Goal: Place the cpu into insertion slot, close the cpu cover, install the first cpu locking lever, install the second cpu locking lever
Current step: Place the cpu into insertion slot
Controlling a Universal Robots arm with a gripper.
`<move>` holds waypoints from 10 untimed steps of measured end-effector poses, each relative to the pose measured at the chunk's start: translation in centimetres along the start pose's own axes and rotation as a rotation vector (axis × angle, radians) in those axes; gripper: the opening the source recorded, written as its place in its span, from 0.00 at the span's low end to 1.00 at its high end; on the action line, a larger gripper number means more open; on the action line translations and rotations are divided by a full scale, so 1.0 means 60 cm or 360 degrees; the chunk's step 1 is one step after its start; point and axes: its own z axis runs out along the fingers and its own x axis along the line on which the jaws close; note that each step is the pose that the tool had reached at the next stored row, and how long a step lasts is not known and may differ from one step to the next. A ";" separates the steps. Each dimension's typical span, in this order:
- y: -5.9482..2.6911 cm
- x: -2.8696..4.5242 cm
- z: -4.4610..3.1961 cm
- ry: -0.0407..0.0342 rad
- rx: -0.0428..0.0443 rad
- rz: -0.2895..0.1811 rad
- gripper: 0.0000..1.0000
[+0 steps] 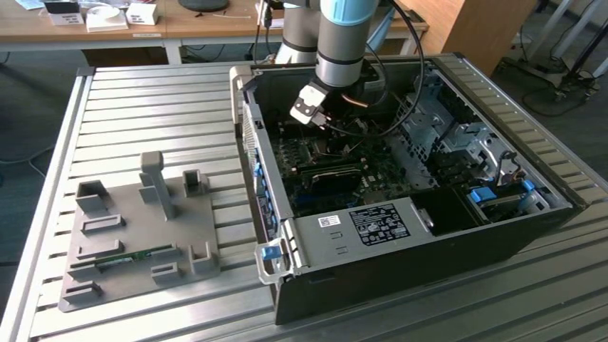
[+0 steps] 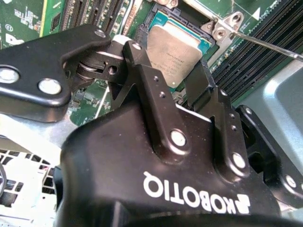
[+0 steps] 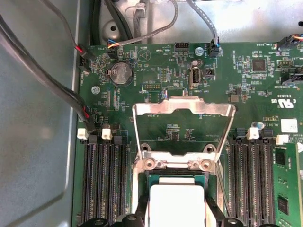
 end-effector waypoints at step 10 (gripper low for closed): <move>-0.002 0.000 0.000 0.0000 0.0000 0.0000 0.54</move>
